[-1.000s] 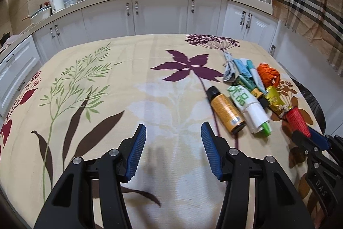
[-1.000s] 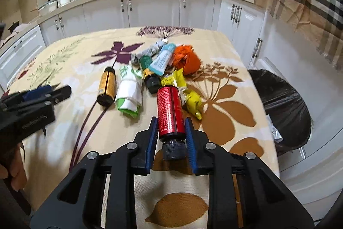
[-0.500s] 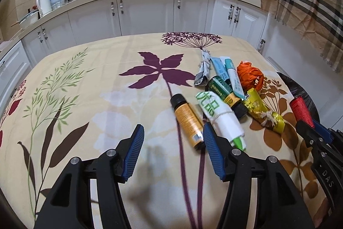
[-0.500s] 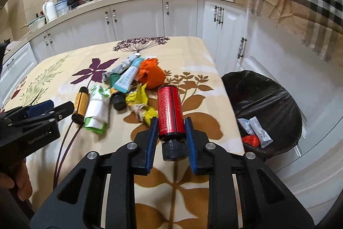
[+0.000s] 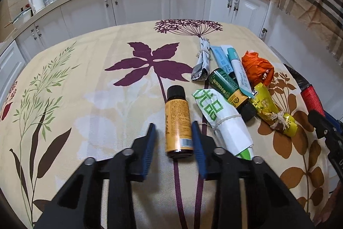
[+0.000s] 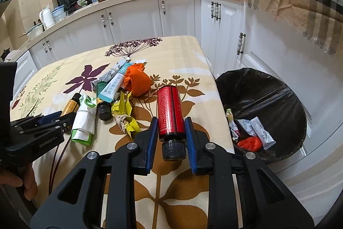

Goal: Collect trash
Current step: 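Grasp the gold spray can with the left gripper, then carry both cans over the black bin and open both grippers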

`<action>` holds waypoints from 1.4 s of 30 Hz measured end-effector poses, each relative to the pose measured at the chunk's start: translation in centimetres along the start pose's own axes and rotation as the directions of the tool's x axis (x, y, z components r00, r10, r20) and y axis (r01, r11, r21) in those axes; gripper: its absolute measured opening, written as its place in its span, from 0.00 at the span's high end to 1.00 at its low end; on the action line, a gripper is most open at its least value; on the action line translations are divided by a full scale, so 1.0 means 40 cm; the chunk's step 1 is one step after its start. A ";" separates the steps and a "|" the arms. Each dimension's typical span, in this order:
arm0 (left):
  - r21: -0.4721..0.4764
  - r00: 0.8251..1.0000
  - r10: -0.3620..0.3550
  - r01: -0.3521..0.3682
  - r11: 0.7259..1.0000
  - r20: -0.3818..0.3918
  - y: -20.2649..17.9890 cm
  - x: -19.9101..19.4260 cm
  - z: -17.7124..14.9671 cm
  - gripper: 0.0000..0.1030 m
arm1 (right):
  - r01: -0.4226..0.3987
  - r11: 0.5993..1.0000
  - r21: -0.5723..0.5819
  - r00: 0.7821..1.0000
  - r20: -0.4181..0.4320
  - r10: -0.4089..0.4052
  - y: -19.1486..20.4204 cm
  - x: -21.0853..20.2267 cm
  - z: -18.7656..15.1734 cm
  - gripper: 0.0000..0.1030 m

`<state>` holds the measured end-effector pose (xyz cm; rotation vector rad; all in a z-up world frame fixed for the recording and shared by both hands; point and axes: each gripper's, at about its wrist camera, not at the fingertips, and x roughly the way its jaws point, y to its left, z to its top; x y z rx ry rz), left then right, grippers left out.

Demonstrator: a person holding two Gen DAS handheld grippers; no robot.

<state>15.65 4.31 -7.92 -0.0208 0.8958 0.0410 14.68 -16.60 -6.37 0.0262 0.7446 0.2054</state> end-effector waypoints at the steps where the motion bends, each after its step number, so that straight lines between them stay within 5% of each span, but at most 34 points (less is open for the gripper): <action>1: 0.003 1.000 0.000 0.000 1.000 0.001 0.000 0.000 -0.001 0.76 | 0.001 1.000 0.000 1.000 0.000 -0.001 0.000 0.000 0.000 0.76; 22: 0.022 0.991 -0.059 0.057 0.998 0.119 -0.022 -0.111 -0.001 0.76 | 0.065 0.998 0.010 0.995 0.069 -0.066 -0.022 -0.054 0.007 0.77; 42: 0.205 0.941 -0.249 0.204 0.957 0.228 -0.314 -0.111 0.125 0.76 | 0.280 0.953 0.114 0.944 0.150 -0.295 -0.252 -0.061 0.082 0.77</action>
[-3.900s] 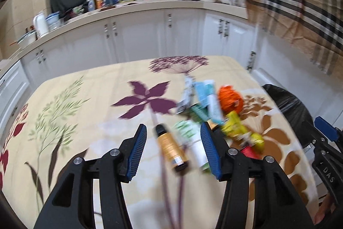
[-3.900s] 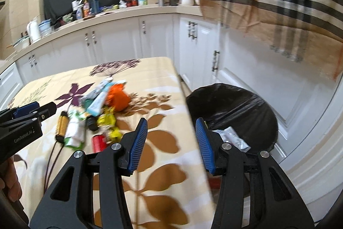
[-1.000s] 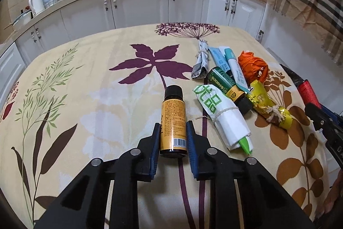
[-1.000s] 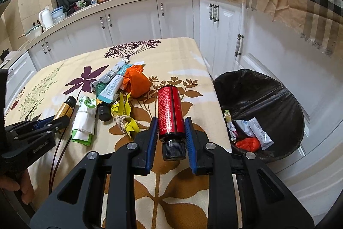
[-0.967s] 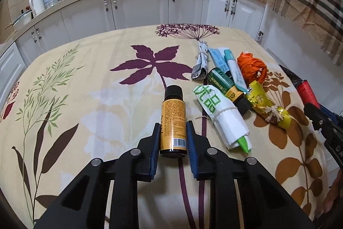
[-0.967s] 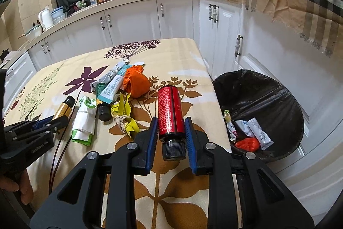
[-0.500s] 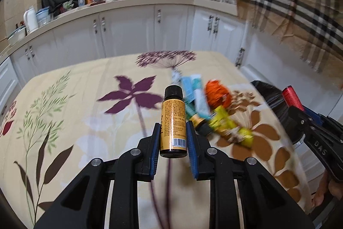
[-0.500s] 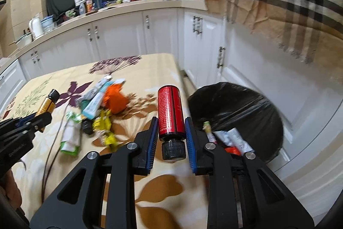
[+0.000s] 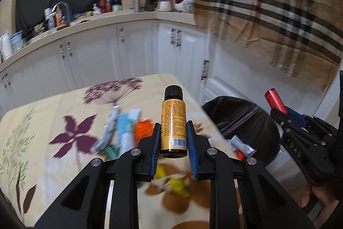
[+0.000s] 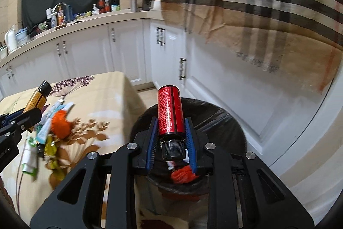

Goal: Collect trash
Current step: 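Carry both cans over the black bin and open both grippers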

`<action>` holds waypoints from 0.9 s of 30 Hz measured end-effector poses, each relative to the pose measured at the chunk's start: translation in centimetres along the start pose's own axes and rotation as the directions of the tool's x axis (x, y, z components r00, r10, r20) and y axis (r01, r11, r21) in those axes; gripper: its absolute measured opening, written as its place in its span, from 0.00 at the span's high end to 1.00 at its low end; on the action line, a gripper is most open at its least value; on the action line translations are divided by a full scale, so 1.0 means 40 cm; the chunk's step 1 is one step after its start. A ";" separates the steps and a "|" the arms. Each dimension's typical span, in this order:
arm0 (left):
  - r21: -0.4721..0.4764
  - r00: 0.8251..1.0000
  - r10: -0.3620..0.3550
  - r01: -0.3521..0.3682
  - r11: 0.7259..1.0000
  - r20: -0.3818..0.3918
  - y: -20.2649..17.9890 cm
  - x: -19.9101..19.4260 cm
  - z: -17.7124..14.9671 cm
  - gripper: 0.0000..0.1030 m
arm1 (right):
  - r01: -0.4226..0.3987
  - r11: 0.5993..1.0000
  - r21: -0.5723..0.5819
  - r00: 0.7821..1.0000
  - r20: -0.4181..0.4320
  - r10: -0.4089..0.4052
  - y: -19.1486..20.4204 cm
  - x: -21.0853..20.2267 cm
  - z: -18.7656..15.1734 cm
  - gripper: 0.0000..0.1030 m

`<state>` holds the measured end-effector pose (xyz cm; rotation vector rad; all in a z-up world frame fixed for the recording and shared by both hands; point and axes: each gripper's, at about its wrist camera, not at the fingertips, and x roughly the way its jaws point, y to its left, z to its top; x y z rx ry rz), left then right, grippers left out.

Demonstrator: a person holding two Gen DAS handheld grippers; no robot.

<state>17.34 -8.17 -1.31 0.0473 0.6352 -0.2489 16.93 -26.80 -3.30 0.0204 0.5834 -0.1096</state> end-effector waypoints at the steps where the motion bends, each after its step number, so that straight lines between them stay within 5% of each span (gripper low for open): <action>1: 0.008 1.000 -0.007 0.007 1.000 0.001 -0.015 0.011 0.006 0.76 | 0.005 1.000 0.003 1.000 0.000 -0.005 -0.007 0.004 0.000 0.77; 25: 0.169 0.997 -0.039 0.049 0.984 -0.064 -0.267 0.269 0.063 0.76 | 0.095 0.992 0.080 0.995 -0.032 -0.093 -0.156 0.170 0.003 0.76; 27: 0.176 0.998 -0.015 0.027 0.984 -0.067 -0.273 0.287 0.065 0.71 | 0.107 0.990 0.088 0.994 -0.036 -0.104 -0.163 0.182 0.000 0.66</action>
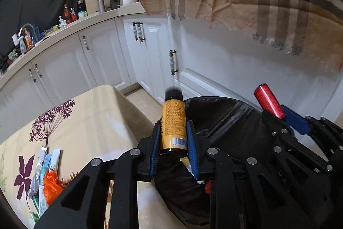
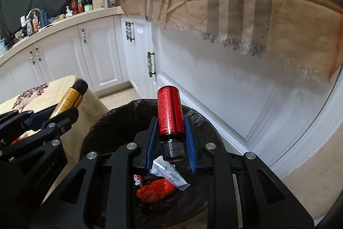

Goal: Collect trash
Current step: 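Carry both cans over the black bin and open both grippers, then move the right gripper to the yellow string-tied wrapper and grasp it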

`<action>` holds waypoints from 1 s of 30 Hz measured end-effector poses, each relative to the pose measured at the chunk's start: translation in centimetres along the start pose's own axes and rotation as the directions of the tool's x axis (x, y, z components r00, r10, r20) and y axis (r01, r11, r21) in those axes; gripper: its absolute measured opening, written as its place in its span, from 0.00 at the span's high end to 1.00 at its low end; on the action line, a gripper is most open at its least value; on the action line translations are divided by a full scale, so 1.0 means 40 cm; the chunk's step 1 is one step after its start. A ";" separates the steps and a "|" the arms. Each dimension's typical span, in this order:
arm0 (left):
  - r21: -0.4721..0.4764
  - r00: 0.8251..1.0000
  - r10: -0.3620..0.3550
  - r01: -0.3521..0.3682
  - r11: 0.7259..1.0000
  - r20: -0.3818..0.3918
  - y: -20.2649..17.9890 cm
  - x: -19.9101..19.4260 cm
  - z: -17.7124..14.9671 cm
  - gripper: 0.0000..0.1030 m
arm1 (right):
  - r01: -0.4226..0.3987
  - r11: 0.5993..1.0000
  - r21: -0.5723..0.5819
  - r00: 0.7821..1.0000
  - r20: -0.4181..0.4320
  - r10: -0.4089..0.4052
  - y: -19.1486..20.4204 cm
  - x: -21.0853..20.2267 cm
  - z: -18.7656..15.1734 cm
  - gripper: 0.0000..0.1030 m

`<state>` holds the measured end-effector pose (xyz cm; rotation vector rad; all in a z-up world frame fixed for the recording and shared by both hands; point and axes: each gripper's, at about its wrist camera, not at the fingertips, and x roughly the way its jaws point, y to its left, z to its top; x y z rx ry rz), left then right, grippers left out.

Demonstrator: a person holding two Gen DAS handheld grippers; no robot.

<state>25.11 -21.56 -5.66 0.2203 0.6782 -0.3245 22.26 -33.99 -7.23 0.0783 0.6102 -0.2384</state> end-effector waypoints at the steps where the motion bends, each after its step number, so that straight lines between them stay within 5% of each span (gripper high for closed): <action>1: -0.002 1.000 -0.001 0.001 1.000 -0.011 0.000 0.007 0.002 0.62 | 0.005 1.000 0.005 1.000 -0.003 -0.005 -0.004 0.007 -0.001 0.62; 2: -0.011 1.000 -0.004 0.004 1.000 -0.017 0.003 0.012 0.005 0.56 | 0.010 1.000 0.009 1.000 -0.003 -0.010 -0.007 0.011 -0.002 0.58; 14: -0.083 1.000 -0.006 0.005 0.997 -0.016 0.072 -0.045 -0.004 0.47 | 0.010 1.000 0.004 1.000 0.000 -0.010 0.014 -0.032 -0.012 0.56; 30: -0.212 0.992 0.123 -0.129 0.969 -0.042 0.302 -0.250 -0.161 0.44 | -0.172 0.982 -0.074 0.985 -0.018 0.171 0.207 -0.197 -0.062 0.55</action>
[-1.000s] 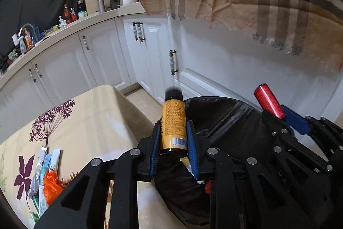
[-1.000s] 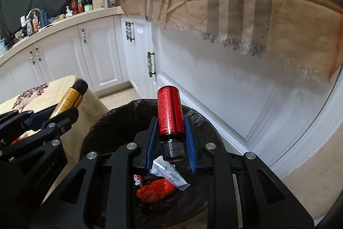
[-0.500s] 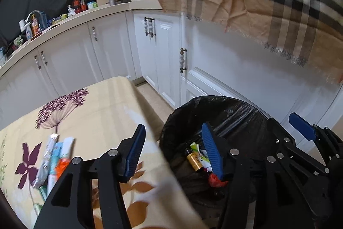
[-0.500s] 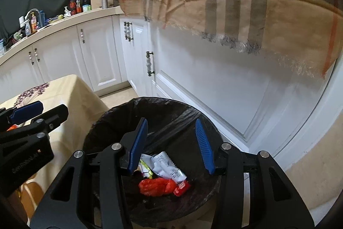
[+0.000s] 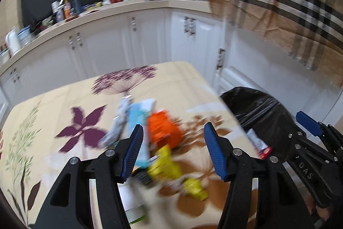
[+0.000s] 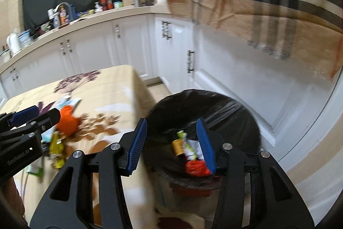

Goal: Collect trash
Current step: 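Move the right gripper to the yellow string-tied wrapper and grasp it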

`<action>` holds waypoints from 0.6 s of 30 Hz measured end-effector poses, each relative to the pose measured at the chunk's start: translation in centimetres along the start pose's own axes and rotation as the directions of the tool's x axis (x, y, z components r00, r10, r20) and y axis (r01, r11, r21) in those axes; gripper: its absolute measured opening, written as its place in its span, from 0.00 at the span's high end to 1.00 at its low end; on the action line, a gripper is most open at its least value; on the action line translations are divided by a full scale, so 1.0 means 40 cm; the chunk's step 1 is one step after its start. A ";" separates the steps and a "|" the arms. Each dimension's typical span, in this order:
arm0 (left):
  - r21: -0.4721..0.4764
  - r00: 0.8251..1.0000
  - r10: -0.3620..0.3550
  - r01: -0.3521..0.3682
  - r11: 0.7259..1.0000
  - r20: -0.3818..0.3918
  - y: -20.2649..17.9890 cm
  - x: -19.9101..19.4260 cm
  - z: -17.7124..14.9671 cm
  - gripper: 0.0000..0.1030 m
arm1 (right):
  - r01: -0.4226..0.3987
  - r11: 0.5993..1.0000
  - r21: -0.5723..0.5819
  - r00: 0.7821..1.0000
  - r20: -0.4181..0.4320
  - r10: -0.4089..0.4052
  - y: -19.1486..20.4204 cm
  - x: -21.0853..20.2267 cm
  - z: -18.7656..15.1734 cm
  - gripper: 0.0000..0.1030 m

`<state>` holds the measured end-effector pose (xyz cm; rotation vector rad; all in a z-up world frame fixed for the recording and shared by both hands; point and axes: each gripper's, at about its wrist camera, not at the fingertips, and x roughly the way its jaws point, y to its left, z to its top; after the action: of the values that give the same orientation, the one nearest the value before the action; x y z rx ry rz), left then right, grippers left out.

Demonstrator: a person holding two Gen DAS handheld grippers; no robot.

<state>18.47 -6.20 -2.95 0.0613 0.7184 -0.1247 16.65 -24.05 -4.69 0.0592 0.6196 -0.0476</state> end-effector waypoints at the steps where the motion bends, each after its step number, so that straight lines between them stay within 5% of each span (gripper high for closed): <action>1: -0.010 1.000 0.011 -0.011 1.000 -0.003 0.018 -0.007 -0.009 0.44 | -0.009 1.000 -0.007 1.000 -0.003 0.009 0.014 -0.004 -0.004 0.55; 18: -0.149 0.980 0.184 -0.194 0.970 -0.075 0.296 -0.079 -0.145 0.44 | -0.185 0.971 -0.150 0.981 -0.082 0.174 0.257 -0.032 -0.063 0.55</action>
<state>13.92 6.39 -5.08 -0.0158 0.7770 0.1162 14.81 -13.60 -5.57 -0.0357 0.6825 0.1795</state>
